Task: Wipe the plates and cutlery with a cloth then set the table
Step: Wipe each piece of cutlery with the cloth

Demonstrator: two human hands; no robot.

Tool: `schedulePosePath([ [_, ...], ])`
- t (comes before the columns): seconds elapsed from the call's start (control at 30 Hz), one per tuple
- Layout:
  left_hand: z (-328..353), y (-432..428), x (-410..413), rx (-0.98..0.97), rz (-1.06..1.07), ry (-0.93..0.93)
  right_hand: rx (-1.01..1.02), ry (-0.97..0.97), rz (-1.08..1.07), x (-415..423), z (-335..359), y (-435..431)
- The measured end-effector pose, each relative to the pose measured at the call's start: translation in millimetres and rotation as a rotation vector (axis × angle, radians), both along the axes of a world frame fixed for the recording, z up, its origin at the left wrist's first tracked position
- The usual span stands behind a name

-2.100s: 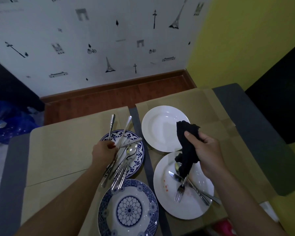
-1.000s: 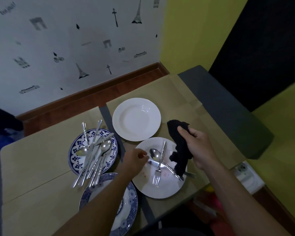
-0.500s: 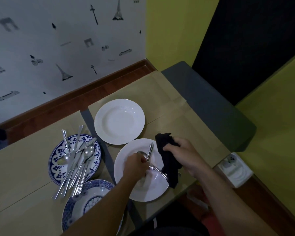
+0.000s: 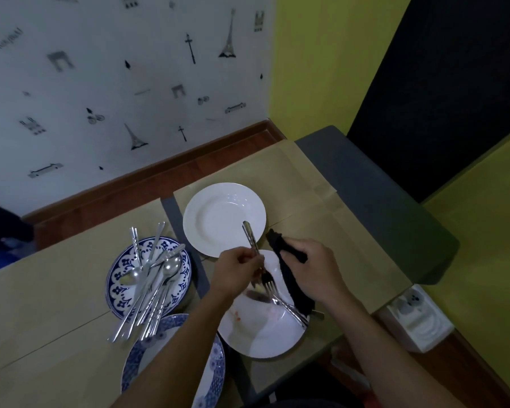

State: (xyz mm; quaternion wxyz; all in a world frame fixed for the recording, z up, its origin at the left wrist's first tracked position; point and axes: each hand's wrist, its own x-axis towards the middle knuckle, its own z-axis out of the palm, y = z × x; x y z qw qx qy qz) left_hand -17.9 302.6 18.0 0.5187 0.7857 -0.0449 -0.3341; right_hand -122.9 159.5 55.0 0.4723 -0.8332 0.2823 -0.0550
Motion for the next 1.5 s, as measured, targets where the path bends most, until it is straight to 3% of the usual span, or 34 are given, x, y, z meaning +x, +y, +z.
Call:
schedulePosePath([
  [0.2, 35.3, 0.2, 17.9, -0.179, 0.243, 0.104, -0.039, 0.039, 0.229, 14.3, 5.0, 22.3],
  [0.4, 53.9, 10.4, 29.8, -0.329, 0.414, 0.192, -0.051, 0.017, 0.171, 23.0, 9.6, 23.0],
  [0.73, 78.4, 19.6, 29.4, -0.491, 0.406, 0.324, -0.009, -0.036, 0.099, 39.7, 29.4, 9.1],
  [0.93, 84.9, 29.7, 34.7, -0.493, 0.392, 0.282, 0.254, -0.143, 0.031, 38.8, 54.7, 2.1],
  [1.03, 88.1, 38.2, 34.0, -0.469, 0.351, 0.265, 0.245, -0.172, -0.082, 43.8, 51.5, -5.1],
  [1.23, 91.6, 46.7, 28.1, -0.273, -0.02, 0.094, 0.32, -0.338, -0.347, 50.7, 60.0, -4.0],
  [1.33, 92.6, 46.7, 27.0, -0.332, 0.049, 0.112, 0.482, -0.393, -0.489, 53.4, 65.5, -5.9],
  [1.5, 95.7, 38.2, 25.2, -0.408, 0.151, 0.142, 0.68, -0.274, -0.431, 54.2, 67.7, 5.0],
])
